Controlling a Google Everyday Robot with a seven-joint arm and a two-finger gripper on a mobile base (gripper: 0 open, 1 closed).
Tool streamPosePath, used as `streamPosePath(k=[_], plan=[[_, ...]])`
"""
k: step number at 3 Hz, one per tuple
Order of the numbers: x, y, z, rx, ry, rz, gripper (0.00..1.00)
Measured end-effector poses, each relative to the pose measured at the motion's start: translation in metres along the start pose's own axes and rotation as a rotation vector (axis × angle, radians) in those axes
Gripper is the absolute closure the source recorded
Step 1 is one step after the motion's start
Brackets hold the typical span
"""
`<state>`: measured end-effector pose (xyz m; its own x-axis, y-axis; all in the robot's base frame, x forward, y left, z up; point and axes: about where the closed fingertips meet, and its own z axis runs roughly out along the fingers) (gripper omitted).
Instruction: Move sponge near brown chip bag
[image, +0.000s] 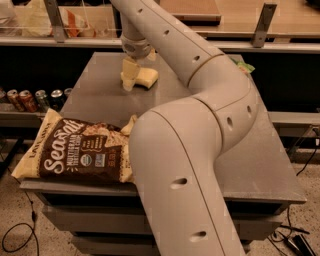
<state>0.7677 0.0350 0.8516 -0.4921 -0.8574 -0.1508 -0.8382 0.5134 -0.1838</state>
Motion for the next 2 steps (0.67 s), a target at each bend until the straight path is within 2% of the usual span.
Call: streamPosePath(k=[2], plan=[[0.0097, -0.0087, 0.0115, -0.016, 0.000, 0.023, 0.63]])
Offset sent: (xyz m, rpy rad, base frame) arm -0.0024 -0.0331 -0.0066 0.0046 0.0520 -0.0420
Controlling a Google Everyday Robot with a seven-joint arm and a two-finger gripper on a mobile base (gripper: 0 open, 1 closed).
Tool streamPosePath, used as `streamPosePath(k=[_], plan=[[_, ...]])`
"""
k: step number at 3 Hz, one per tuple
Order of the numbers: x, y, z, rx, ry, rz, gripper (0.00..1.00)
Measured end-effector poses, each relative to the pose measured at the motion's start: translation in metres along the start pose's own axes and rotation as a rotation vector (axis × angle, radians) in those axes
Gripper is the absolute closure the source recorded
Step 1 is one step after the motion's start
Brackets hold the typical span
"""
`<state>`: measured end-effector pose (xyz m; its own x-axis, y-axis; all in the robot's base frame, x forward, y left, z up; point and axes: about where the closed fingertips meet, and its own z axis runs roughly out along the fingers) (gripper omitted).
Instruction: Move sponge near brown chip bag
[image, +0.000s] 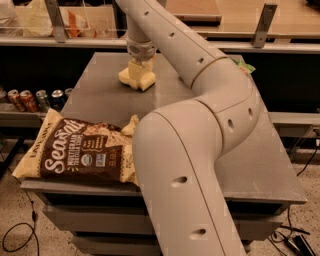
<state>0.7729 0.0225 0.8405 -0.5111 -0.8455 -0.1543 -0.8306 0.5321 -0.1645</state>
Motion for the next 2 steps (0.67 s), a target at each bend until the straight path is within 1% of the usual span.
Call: streamPosePath(k=[1, 2], plan=[[-0.0003, -0.0004, -0.0022, 0.000, 0.000, 0.000, 0.87], [-0.0002, -0.0005, -0.0025, 0.000, 0.000, 0.000, 1.00]])
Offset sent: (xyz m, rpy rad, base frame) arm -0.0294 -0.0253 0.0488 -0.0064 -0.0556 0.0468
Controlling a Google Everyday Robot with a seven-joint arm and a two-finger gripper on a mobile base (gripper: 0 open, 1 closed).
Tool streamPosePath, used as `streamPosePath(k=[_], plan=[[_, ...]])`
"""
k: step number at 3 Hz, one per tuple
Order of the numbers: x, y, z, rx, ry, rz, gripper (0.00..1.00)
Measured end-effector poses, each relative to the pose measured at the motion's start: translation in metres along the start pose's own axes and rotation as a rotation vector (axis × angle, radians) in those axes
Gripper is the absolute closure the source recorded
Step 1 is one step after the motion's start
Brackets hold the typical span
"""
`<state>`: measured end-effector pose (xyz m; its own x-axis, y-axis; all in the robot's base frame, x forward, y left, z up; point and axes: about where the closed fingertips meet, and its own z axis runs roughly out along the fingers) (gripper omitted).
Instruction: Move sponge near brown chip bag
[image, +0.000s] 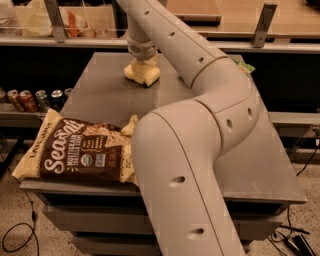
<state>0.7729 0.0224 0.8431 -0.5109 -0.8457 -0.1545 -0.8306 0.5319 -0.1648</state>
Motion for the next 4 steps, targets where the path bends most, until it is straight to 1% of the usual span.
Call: streamPosePath(k=[1, 2, 3, 4], plan=[[0.004, -0.002, -0.033, 0.040, -0.037, -0.054, 1.00], [0.013, 0.001, -0.077, 0.090, -0.067, -0.122, 1.00], [0.014, 0.016, -0.108, 0.096, -0.113, -0.239, 1.00], [0.009, 0.047, -0.134, 0.078, -0.149, -0.427, 1.00]])
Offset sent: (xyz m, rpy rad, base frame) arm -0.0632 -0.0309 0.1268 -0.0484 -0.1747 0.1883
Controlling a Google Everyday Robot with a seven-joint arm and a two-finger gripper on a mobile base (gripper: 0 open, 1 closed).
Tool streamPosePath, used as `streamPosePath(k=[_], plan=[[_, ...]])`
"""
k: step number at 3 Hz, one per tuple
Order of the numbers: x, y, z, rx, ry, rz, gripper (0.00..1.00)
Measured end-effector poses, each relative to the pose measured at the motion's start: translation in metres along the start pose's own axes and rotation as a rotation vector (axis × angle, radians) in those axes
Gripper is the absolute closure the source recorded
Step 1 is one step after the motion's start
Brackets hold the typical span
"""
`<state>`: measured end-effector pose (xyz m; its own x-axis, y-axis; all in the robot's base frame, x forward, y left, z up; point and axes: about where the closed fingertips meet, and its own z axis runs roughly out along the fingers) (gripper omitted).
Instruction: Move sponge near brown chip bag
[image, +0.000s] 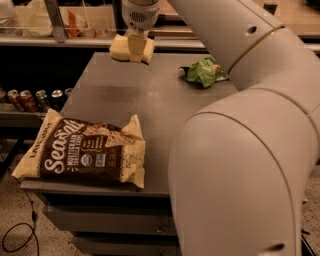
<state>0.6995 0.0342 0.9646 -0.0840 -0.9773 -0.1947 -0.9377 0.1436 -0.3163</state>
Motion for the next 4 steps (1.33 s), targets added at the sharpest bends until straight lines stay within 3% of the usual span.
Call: streamPosePath(k=[2, 3, 4], plan=[[-0.037, 0.057, -0.020, -0.087, -0.119, -0.391, 1.00], [-0.055, 0.082, -0.017, -0.155, -0.189, -0.536, 1.00], [-0.071, 0.103, -0.017, -0.215, -0.246, -0.655, 0.83]])
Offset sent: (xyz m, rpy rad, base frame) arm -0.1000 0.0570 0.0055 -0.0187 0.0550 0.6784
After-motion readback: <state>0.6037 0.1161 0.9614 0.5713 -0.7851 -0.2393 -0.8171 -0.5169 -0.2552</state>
